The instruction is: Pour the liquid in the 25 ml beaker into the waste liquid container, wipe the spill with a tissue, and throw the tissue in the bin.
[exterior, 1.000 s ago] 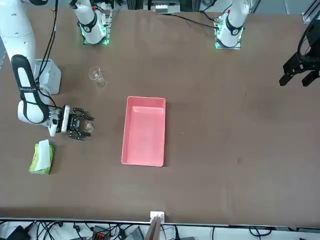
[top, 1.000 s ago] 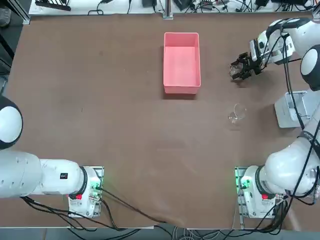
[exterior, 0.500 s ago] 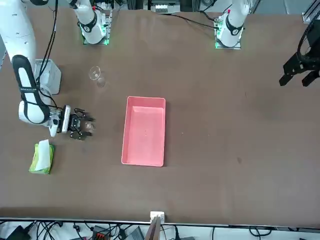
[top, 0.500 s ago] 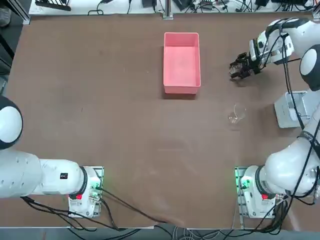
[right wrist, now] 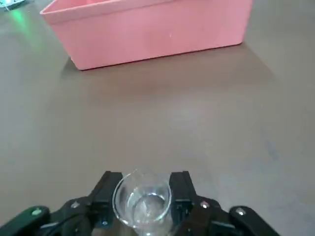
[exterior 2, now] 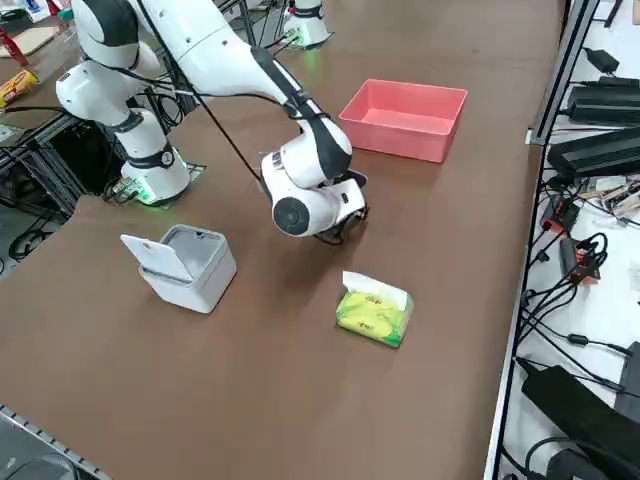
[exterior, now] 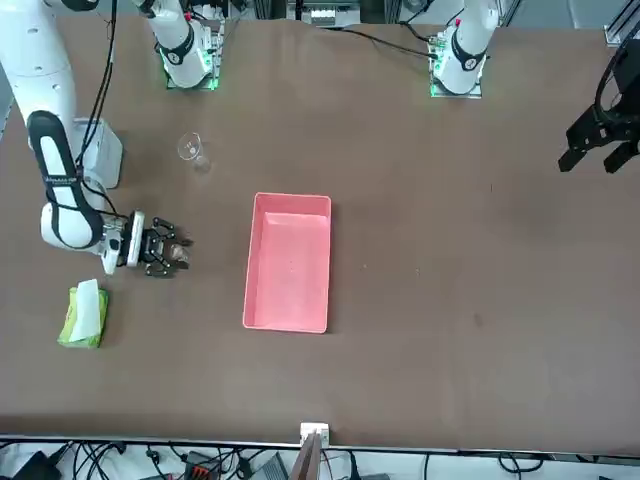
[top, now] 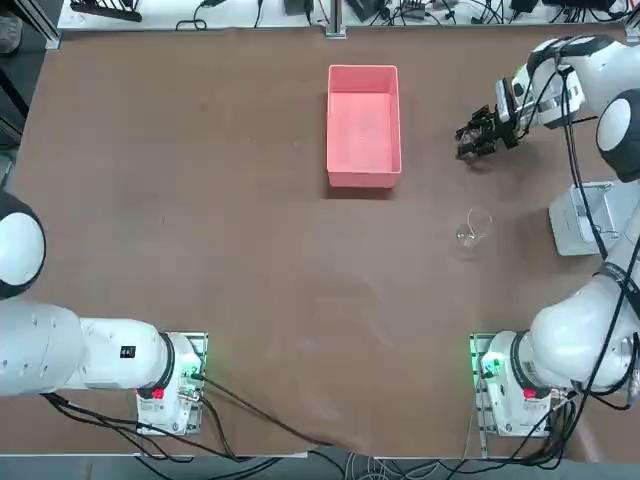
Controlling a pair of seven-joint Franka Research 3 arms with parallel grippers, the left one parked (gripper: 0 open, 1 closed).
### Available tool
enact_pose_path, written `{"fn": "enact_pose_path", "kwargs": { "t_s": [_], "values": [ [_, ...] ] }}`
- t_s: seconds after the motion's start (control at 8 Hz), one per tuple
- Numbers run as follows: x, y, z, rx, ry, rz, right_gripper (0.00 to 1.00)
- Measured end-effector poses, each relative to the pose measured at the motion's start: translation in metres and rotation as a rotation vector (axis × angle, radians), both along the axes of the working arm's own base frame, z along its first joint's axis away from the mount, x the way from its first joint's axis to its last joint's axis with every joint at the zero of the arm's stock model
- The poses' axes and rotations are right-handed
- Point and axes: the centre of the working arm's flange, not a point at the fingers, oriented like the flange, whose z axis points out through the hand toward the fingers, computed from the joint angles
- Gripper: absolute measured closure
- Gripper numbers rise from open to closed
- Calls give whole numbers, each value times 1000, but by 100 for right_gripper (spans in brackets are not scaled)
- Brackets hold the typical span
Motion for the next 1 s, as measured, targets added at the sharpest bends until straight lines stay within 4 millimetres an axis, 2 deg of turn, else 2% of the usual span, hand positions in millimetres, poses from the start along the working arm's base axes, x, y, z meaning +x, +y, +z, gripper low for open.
{"fn": "enact_pose_path", "kwargs": {
  "t_s": [0.12, 1.0],
  "values": [
    [1, 0, 0, 0, -3, 2, 48],
    [2, -3, 2, -4, -15, 4, 53]
  ]
}}
